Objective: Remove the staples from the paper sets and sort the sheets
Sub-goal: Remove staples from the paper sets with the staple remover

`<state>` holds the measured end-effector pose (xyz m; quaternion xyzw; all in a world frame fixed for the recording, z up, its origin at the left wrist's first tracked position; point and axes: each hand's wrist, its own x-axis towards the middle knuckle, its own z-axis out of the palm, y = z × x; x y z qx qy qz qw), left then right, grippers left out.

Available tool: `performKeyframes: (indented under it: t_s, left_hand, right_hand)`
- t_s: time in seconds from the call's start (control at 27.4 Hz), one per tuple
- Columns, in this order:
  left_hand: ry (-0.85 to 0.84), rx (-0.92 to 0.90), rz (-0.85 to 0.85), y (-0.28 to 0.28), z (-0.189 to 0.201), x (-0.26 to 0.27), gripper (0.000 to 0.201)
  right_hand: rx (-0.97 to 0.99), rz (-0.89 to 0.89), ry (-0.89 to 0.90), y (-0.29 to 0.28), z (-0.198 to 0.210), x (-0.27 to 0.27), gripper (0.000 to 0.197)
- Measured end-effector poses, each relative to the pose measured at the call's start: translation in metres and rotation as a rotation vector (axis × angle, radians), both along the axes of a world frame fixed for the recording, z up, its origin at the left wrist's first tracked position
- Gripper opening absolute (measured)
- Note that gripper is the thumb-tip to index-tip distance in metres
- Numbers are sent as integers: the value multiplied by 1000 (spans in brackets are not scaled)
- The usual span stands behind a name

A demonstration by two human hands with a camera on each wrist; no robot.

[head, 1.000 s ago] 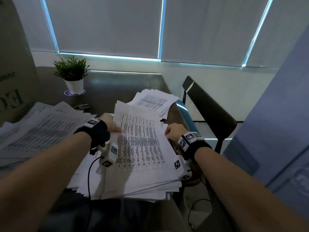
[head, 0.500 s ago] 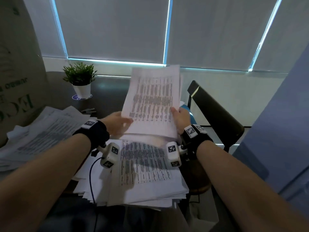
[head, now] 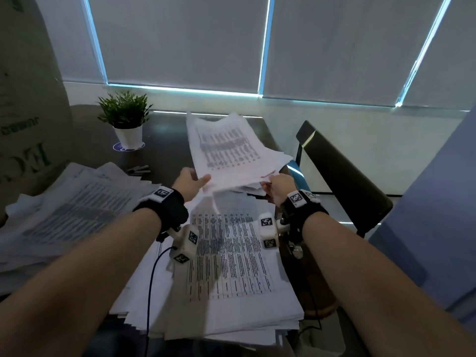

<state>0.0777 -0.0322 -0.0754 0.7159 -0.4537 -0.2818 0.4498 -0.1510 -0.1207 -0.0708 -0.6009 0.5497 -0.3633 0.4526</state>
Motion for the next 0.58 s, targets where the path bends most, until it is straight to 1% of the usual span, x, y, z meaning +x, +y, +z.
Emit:
performKeyframes:
  t_s: [0.04,0.07,0.11,0.15,0.18,0.22,0.26,0.29,0.33,0.4,0.48,0.55,0.58]
  left_hand:
    - [-185,174,-1,1,-2,3,65]
    - [-376,345,-18,4,-5,6,74]
    - [-522,475,-48,9,-8,7,77]
    - [-610,554,-70,11,-11,7,77]
    - [-646,595,-72,12,-16,8,76]
    - [-638,604,-53,11,-21,11,74]
    - [-604,594,-27,10,-26,14,70]
    - [-565,569,-2,9,-31,17,66]
    - [-533,543,23,10,-33,21,63]
    - [-487,521,66,12,-36,26,64]
    - [-457,503,98,15,-36,29,72]
    - [-511,488,113,16,-33,30,84]
    - [-554,465,125,15,-32,33,85]
  right_hand:
    - [50,-13,-39,-8,-4,5,42]
    - [129,-11,-120,-16,-5,8,43]
    - [214,-35,-280,-24,-6,13,42]
    - [233,-59,-306,-27,-7,18,42]
    - [210,-87,-246,-33,-7,23,42]
    - [179,-69,-192,-33,-10,29,39]
    - [273,-76,-404,-35,-7,34,35]
    - [370,-52,-685,-37,-5,41,34]
    - [401,-1,-820,-34,-3,46,36]
    - [407,-3,-798,-39,-7,48,37]
    - [414,-9,-680,-30,-1,40,32]
    - [368,-24,-496,-25,1,29,15]
    - [370,-35,-433,-24,4,22,7]
